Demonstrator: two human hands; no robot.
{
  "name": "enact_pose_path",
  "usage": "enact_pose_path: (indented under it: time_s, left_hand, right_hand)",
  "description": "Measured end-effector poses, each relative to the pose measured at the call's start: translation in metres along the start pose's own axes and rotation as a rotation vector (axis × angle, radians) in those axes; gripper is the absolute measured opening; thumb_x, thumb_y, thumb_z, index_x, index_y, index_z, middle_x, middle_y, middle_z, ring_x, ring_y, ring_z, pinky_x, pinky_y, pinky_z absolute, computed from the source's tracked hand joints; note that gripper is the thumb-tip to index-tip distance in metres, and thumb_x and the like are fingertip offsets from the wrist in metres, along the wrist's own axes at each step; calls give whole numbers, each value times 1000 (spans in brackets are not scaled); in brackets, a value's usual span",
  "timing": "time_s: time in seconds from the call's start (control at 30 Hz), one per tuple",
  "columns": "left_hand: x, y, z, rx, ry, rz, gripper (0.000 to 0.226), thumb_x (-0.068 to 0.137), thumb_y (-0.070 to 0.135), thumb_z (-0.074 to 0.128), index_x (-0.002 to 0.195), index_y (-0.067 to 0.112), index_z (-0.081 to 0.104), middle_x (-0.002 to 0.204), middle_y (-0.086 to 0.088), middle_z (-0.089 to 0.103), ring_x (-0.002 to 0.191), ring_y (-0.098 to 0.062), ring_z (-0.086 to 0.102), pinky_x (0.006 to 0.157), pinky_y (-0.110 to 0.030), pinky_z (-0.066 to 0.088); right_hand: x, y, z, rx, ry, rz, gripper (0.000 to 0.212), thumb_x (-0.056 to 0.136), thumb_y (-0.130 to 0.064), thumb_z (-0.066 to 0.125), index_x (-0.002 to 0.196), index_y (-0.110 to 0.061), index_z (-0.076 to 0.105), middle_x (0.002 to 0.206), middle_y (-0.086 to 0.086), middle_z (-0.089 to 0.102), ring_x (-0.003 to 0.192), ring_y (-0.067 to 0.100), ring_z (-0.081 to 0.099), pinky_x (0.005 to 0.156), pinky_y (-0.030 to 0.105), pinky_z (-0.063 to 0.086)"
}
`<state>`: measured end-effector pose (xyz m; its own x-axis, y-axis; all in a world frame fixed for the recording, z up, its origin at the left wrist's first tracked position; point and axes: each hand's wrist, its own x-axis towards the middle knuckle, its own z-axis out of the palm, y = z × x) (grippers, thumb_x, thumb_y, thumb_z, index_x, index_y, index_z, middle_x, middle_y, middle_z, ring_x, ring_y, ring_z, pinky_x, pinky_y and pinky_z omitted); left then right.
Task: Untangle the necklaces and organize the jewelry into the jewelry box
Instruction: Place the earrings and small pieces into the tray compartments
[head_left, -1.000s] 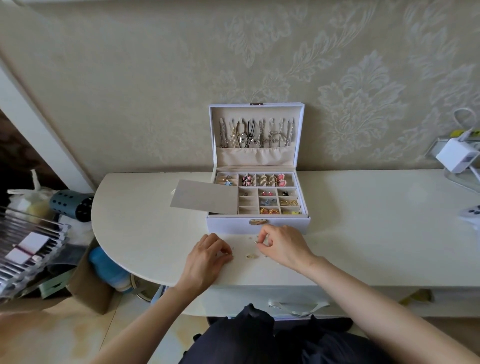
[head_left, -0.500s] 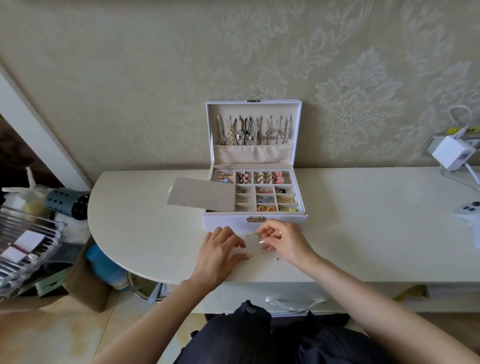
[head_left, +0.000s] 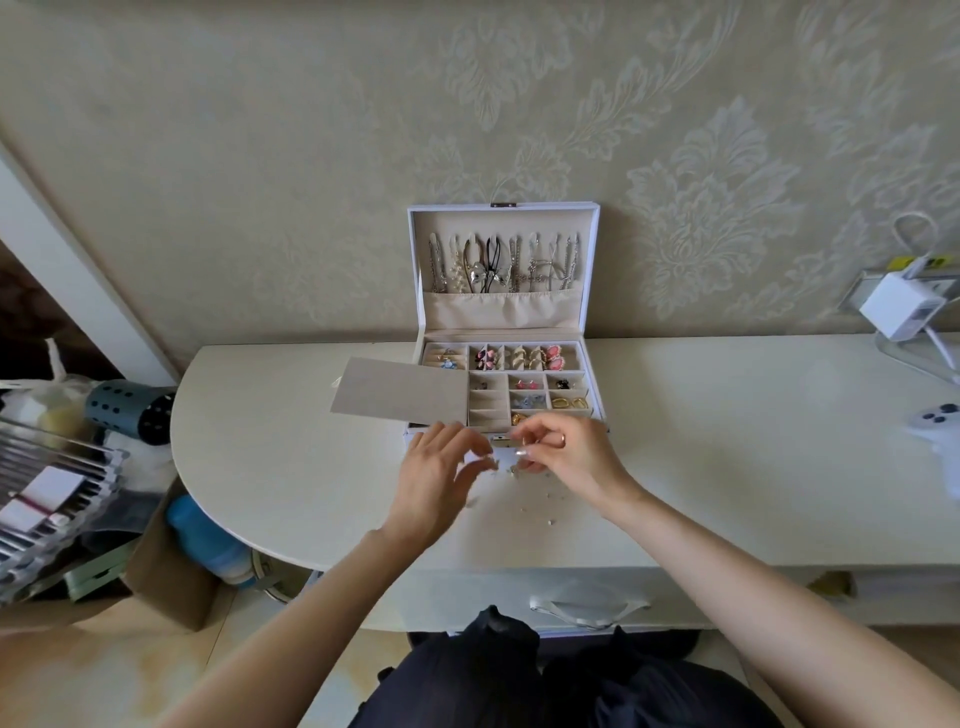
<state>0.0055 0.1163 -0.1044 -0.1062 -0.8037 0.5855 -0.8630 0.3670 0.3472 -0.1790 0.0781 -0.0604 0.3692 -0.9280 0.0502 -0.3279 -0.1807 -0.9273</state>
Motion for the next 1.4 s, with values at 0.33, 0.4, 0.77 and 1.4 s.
enact_pose_path:
  time_s: [0.33,0.4,0.77,1.4]
  left_hand:
    - [84,-17,-6,118,-105,-194,5,81,22,69,85,19,71,92,5,70,95,-23,54,74,-29,25]
    - [86,-23,-2,162,-145,-190,6,84,20,67,88,21,71,98,7,70,101,-22,53,76,-29,25]
    - [85,-26,2,202,-57,-139,17,76,11,74,92,16,70,94,-2,68,93,-30,57,73,-34,38]
    - [-43,-17,2,9,-43,-154,33,71,55,58,86,25,55,77,12,56,72,-4,41,65,-18,29]
  right_hand:
    - [69,-17,-4,-320,129,22,9,81,-19,72,86,-25,73,83,-16,66,82,8,62,69,19,44]
    - [74,-16,0,-440,90,49,11,83,-23,70,93,-25,74,94,-15,67,89,6,57,64,16,36]
    - [82,-11,7,-546,156,1,18,89,-22,63,103,-27,71,103,-8,66,96,13,59,67,24,35]
    - [-8,35,13,-727,130,-214,18,80,-34,73,96,-25,73,77,-6,73,73,13,67,54,14,31]
